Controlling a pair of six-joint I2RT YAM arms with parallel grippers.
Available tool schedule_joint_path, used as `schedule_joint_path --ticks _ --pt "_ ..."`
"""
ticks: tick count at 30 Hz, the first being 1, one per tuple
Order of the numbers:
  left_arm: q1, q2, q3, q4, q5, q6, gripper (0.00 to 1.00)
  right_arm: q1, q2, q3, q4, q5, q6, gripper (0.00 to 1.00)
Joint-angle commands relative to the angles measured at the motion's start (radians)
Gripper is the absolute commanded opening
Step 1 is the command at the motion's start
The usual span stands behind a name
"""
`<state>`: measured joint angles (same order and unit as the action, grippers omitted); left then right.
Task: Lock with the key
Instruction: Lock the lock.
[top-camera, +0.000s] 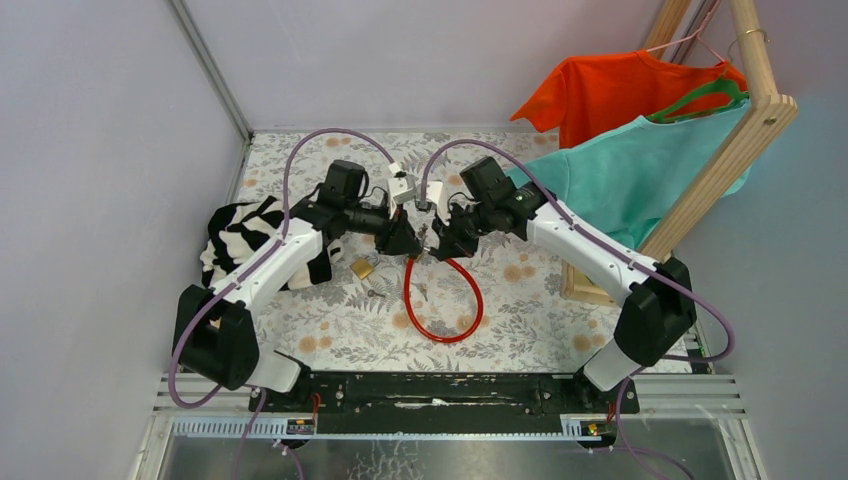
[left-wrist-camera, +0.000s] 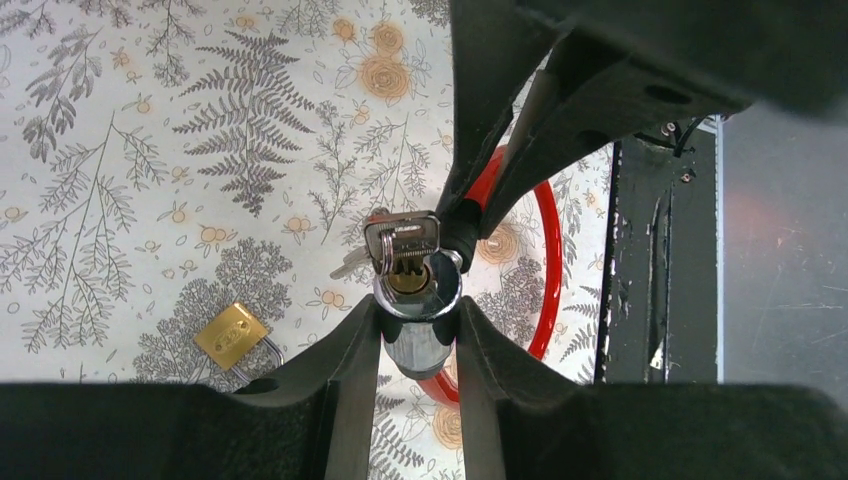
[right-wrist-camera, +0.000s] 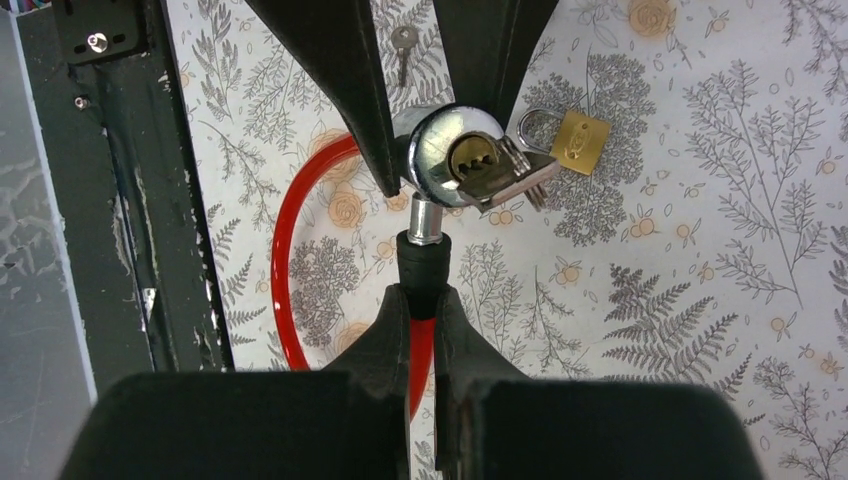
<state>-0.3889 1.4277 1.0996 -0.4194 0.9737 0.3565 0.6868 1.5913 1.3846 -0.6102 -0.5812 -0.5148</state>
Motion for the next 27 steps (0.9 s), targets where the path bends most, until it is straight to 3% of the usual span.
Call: schedule_joint_path --ticks 1,20,27 --pt "-0.041 -0.02 0.026 -0.019 -0.027 0.079 0.0 0.017 -0.001 0.089 0.023 -0.07 0.005 0.0" --pt "-0.073 -0.05 -0.017 -0.035 -0.123 0.142 0.0 0.017 0.099 0.262 -0.098 -0.192 0.021 0.0" --pt "-0.073 -0.053 -0.038 0.043 -0.041 0.037 0.0 0.017 0.115 0.288 -0.077 -0.205 0.058 0.0"
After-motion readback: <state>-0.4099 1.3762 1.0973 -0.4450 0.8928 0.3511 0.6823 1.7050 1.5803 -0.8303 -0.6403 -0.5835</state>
